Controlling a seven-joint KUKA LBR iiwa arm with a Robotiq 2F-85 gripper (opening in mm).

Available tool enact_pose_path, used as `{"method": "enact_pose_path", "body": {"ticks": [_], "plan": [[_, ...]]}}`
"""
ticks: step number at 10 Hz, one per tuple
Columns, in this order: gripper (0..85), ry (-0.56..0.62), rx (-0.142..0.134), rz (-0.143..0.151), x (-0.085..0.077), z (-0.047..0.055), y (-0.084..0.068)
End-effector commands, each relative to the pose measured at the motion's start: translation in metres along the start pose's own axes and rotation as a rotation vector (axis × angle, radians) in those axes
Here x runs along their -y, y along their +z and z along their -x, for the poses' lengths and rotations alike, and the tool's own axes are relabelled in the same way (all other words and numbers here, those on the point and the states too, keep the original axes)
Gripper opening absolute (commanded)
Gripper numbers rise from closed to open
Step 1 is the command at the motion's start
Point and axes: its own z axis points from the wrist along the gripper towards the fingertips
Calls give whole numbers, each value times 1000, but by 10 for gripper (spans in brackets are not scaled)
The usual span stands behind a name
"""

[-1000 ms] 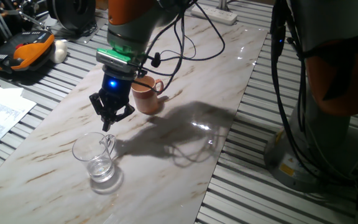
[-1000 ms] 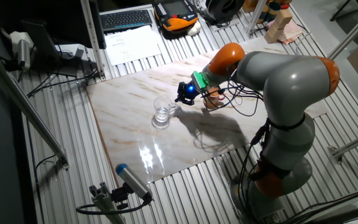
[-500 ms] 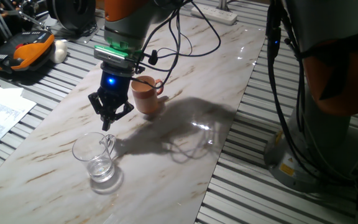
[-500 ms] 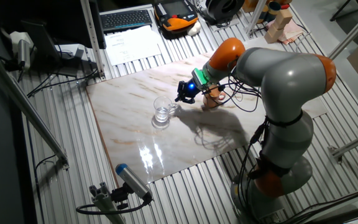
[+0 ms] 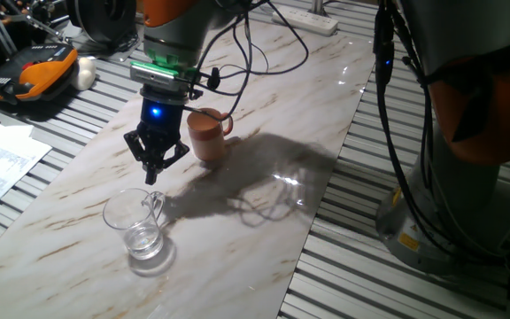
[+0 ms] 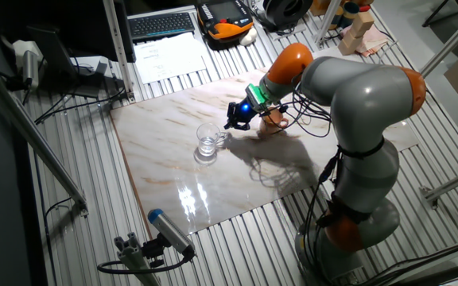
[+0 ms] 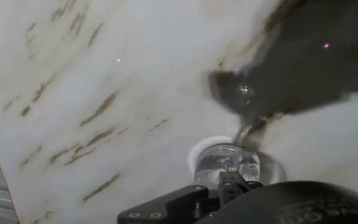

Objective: Pour the water from one cup into another empty cup

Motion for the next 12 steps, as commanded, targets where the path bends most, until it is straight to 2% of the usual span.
{"method": "enact_pose_path", "body": {"ticks": [1,3,5,6,8,12], "plan": [[0,4,9,5,0,0,0],[0,15,48,25,0,-1,1],[0,22,61,37,0,0,3],[170,28,73,41,0,0,3],[170,34,90,36,-1,0,2],[170,41,99,34,-1,0,3]]}}
